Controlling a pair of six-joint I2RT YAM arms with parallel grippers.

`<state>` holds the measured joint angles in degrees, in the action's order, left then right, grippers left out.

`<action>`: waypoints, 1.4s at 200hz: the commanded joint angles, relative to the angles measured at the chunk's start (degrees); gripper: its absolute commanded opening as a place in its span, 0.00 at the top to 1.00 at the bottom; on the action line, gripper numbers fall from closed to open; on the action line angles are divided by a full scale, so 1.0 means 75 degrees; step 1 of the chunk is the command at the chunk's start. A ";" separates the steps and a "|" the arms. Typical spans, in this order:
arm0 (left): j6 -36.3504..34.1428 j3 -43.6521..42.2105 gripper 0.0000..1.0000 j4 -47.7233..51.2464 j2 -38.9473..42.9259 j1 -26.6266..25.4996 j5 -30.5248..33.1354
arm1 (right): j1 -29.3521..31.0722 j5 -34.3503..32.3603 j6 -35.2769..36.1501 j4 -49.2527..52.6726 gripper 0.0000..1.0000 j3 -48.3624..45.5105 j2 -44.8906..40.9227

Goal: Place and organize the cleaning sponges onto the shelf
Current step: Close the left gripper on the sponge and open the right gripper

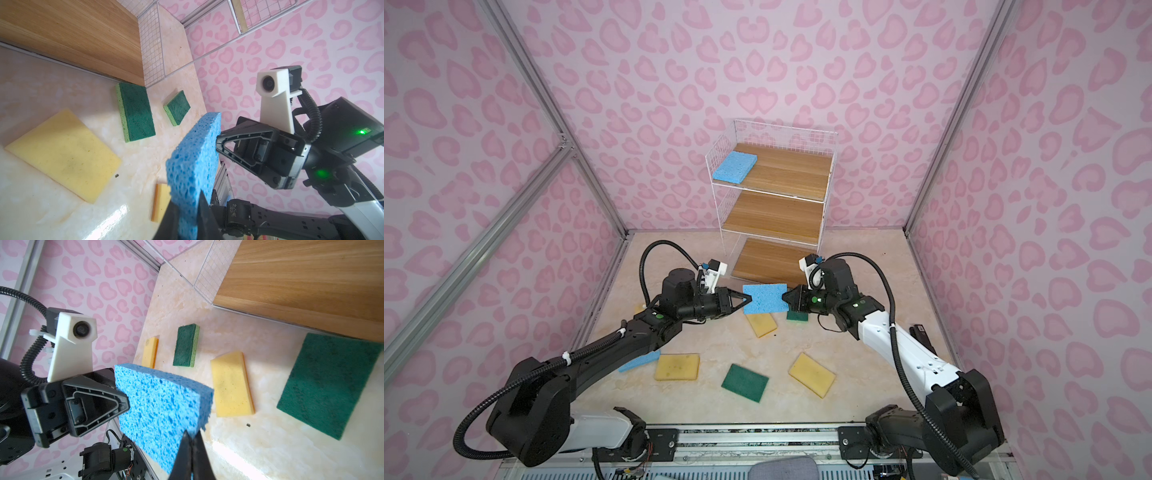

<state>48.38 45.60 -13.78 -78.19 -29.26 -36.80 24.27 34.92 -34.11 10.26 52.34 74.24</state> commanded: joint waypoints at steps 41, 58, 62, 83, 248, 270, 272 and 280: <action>0.0236 0.0134 0.96 -0.0233 0.0341 0.0009 0.0116 | -0.0002 -0.0199 0.0096 0.0067 0.52 0.0251 0.0023; 0.0347 0.0214 0.96 -0.0128 0.0461 0.0022 0.0242 | -0.0045 -0.0298 0.0127 0.0239 0.42 0.0325 -0.0079; 0.0362 0.0234 0.96 -0.0094 0.0495 0.0022 0.0280 | -0.0065 -0.0318 0.0124 0.0266 0.41 0.0323 -0.0123; 0.0470 0.0426 0.96 0.0173 0.0677 0.0054 0.0541 | -0.0299 -0.0310 0.0099 0.0437 0.35 0.0293 -0.0451; 0.2081 0.3855 0.96 0.1332 0.0969 -0.0634 0.4591 | -0.1827 -0.0238 -0.0664 -0.0221 0.30 -0.1057 -0.2012; 0.2258 0.4543 0.97 0.1210 0.0709 -0.0870 0.5346 | -0.1837 -0.0214 -0.0650 -0.0296 0.30 -0.1049 -0.1961; 0.2271 0.4594 0.97 0.1180 0.0687 -0.0893 0.5429 | -0.1838 -0.0214 -0.0648 -0.0309 0.30 -0.1049 -0.1955; 0.2313 0.4800 0.97 0.1102 0.0555 -0.0990 0.5683 | -0.1839 -0.0194 -0.0637 -0.0325 0.30 -0.1047 -0.1930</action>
<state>63.86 77.47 -2.74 -72.27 -35.40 -2.35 10.59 32.84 -38.87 10.33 44.45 59.31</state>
